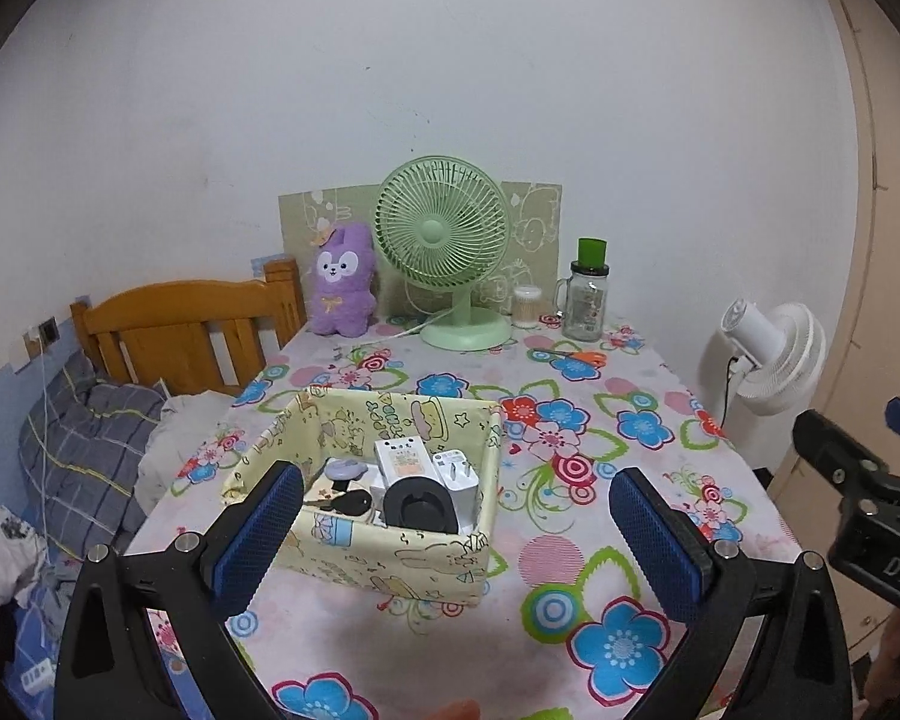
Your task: Organize rigid objects
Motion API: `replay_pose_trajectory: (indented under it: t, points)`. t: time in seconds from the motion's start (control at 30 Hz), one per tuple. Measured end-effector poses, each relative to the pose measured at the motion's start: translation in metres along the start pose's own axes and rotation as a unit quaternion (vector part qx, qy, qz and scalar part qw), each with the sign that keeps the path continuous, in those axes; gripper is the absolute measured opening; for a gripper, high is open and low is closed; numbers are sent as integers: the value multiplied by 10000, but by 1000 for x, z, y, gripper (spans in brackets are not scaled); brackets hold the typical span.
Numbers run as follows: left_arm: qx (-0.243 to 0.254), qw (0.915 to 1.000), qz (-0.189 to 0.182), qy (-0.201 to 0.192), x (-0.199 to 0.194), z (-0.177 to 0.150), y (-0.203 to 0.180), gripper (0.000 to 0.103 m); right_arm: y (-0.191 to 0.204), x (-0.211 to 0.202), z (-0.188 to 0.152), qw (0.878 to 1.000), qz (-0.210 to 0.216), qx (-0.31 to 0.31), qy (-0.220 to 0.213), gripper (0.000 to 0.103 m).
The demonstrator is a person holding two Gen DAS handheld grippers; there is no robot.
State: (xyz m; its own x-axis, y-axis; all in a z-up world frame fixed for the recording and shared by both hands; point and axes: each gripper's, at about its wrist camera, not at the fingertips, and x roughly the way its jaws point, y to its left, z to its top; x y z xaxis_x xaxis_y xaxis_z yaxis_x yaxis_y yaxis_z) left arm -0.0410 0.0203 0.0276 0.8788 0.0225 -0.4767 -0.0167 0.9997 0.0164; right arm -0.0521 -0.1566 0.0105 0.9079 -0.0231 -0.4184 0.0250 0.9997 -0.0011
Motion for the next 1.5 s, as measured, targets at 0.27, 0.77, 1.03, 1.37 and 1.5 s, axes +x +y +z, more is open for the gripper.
replay_pose_trajectory:
  t: [0.27, 0.77, 1.03, 1.37, 1.5]
  points:
    - [-41, 9999, -98, 65, 2, -3, 3, 103, 3, -1, -4, 10000, 41, 48, 18, 102]
    - [88, 9999, -80, -108, -4, -2, -2, 103, 3, -5, -6, 9999, 18, 103, -114, 103]
    - [126, 9998, -57, -150, -7, -3, -4, 103, 2, -7, -6, 9998, 16, 126, -131, 103]
    - [122, 9998, -46, -118, -6, -3, -3, 103, 1, -8, -5, 9997, 42, 184, -135, 103]
    - [125, 9998, -49, -121, -6, -2, -2, 103, 1, -9, -5, 9997, 53, 200, -131, 103]
